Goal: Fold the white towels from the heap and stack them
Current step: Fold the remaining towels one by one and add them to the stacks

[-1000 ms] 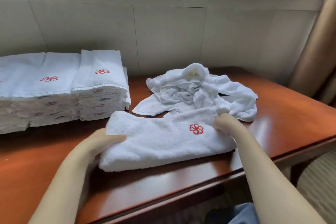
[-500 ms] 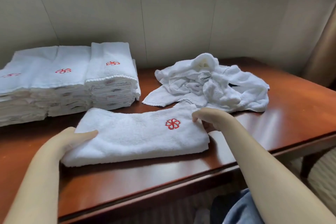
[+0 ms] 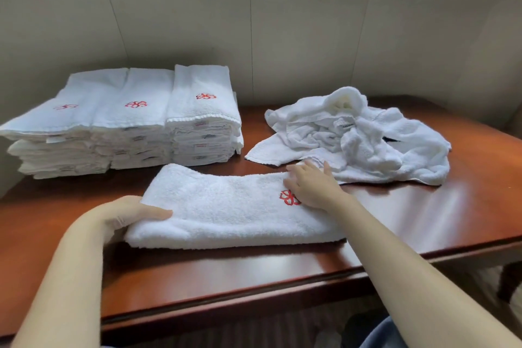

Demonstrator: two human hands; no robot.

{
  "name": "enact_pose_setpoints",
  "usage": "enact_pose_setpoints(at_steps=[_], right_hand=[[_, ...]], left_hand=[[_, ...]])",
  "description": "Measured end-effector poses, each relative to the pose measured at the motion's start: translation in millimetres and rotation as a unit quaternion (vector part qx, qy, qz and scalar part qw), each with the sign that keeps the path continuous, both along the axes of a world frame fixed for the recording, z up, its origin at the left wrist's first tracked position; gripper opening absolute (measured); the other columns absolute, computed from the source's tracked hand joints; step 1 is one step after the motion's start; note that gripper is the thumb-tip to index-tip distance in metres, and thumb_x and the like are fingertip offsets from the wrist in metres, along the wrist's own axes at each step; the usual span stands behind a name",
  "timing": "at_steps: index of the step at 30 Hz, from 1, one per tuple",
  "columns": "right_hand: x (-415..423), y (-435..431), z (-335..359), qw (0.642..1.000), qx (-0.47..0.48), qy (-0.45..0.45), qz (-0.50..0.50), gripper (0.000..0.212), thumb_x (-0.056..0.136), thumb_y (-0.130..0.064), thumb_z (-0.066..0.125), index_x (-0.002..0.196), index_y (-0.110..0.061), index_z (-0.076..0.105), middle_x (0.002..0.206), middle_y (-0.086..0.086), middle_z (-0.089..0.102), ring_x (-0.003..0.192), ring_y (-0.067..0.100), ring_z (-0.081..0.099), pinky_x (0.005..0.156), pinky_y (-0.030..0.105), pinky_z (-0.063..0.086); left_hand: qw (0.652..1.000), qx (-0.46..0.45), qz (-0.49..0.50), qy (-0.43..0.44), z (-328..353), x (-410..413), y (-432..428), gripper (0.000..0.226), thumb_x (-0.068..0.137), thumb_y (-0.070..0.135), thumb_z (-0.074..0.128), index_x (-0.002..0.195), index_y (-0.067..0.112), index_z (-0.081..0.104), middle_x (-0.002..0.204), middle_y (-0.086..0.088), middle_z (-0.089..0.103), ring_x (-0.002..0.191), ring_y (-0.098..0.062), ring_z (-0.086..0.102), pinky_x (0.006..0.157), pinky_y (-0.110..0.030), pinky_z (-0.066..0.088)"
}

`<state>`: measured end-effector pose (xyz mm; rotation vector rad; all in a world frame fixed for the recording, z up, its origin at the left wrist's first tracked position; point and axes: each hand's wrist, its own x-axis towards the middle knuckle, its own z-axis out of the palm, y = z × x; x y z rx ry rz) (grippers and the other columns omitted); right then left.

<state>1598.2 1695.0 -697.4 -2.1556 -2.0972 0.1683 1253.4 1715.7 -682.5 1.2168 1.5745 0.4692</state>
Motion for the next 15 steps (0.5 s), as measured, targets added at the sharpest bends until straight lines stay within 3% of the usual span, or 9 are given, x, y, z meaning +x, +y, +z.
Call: enact_pose_setpoints(at_steps=[2,4,6,8,10,13,15], right_hand=[[-14,1,-2,1.0,-0.015,-0.024,-0.008,0.034,0.098,-0.028,0.029,0.116,-0.011,0.052,0.125,0.01,0.055,0.124,0.027,0.045,0.113,0.052,0.013],[-25,1,7,0.999,0.007,-0.031,-0.015,0.032,0.094,-0.034,0.037,0.101,-0.01,0.057,0.113,0.01,0.061,0.107,0.028,0.055,0.095,0.039,0.037],[-34,-1,16,0.997,-0.069,-0.02,0.011,0.034,0.088,-0.045,0.047,0.077,-0.014,0.056,0.089,0.005,0.063,0.082,0.024,0.056,0.064,0.027,0.04],[-43,-5,20,0.981,-0.189,0.034,0.029,0.047,0.083,-0.057,0.053,0.063,-0.015,0.05,0.066,0.001,0.057,0.061,0.02,0.054,0.049,0.023,0.038],[-50,-7,19,0.969,-0.231,0.076,0.045,0.048,0.082,-0.059,0.056,0.07,-0.012,0.055,0.069,0.004,0.062,0.058,0.021,0.058,0.048,0.022,0.042],[-59,-6,10,0.981,-0.153,0.11,0.049,0.039,0.082,-0.048,0.061,0.096,-0.012,0.057,0.097,0.004,0.065,0.081,0.021,0.062,0.065,0.031,0.048],[-65,-5,7,0.982,-0.131,0.131,0.042,0.033,0.083,-0.04,0.063,0.101,-0.013,0.058,0.101,0.003,0.064,0.082,0.017,0.058,0.068,0.03,0.047]], left_hand=[[0.99,0.06,0.108,-0.061,-4,-4,7,0.03,0.079,0.011,0.073,0.106,0.002,0.063,0.094,-0.014,0.073,0.078,-0.024,0.067,0.065,-0.033,0.051],[0.96,0.137,0.217,-0.113,-8,-6,15,0.039,0.085,0.008,0.067,0.121,0.001,0.054,0.118,-0.021,0.062,0.091,-0.027,0.061,0.071,-0.037,0.051],[0.925,0.174,0.301,-0.155,-12,-7,20,0.061,0.088,0.006,0.063,0.141,0.002,0.033,0.133,-0.021,0.048,0.104,-0.029,0.057,0.079,-0.04,0.049],[0.919,0.167,0.315,-0.165,-18,-5,22,0.074,0.089,0.01,0.063,0.147,0.002,0.017,0.134,-0.017,0.045,0.104,-0.027,0.056,0.082,-0.039,0.049],[0.935,0.14,0.293,-0.144,-25,-3,23,0.079,0.088,0.017,0.067,0.146,0.0,0.017,0.131,-0.013,0.048,0.106,-0.026,0.058,0.084,-0.038,0.05],[0.953,0.145,0.254,-0.076,-31,4,18,0.082,0.081,0.022,0.075,0.141,0.001,0.023,0.134,-0.012,0.046,0.116,-0.028,0.055,0.096,-0.043,0.05],[0.954,0.163,0.244,-0.067,-33,11,15,0.082,0.081,0.019,0.074,0.142,0.002,0.022,0.135,-0.01,0.042,0.118,-0.028,0.053,0.096,-0.045,0.049]])
